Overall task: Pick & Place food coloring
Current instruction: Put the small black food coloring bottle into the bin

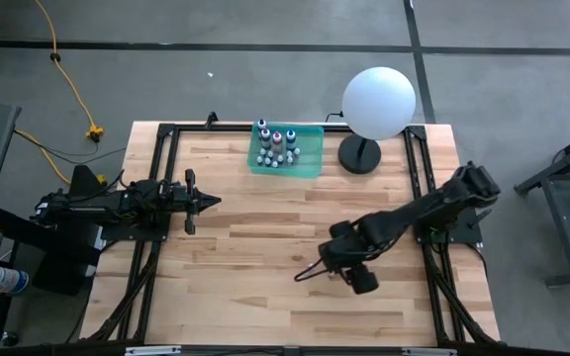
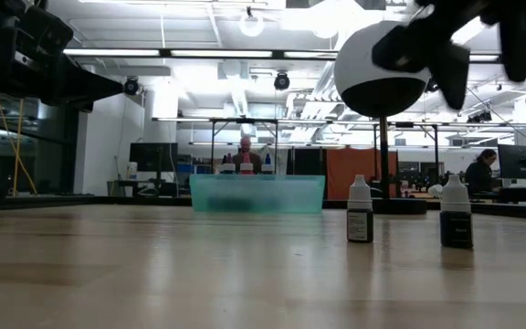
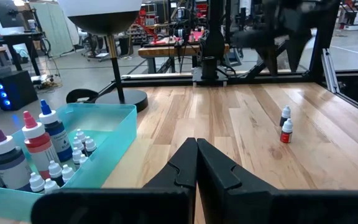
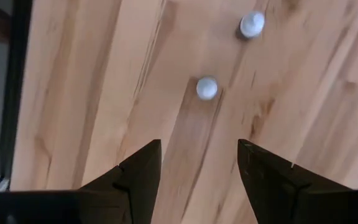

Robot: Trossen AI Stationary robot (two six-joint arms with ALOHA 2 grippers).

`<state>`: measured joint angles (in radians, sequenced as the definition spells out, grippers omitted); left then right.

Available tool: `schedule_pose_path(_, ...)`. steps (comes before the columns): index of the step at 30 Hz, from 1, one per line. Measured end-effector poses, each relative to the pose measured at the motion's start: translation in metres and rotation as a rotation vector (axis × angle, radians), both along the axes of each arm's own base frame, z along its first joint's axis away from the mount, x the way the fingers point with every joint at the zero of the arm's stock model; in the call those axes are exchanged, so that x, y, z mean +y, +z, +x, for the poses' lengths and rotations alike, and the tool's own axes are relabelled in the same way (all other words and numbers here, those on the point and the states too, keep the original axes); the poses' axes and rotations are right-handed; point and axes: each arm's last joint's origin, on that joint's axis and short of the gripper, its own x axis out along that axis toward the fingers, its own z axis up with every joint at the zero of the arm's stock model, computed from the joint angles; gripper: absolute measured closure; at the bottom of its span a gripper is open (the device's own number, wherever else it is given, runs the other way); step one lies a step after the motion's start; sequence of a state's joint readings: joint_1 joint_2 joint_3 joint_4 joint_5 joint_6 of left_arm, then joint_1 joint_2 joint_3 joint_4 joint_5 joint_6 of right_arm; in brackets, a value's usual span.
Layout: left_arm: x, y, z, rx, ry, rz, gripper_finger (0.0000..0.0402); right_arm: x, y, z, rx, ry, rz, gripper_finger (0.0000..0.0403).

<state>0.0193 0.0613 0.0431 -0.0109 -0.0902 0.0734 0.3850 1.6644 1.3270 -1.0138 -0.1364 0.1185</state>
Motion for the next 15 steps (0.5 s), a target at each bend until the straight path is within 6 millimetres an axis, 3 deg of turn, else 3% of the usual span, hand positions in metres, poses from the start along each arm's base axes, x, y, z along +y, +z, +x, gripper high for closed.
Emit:
schedule_pose_path(9, 0.000, 0.000, 0.000, 0.000, 0.000, 0.000, 0.0401, 0.014, -0.039, 0.025, 0.014, -0.053, -0.007, 0.0203)
schedule_pose_path(15, 0.000, 0.000, 0.000, 0.000, 0.000, 0.000, 0.0401, 0.018, -0.050, 0.032, 0.002, -0.083, -0.020, 0.0203)
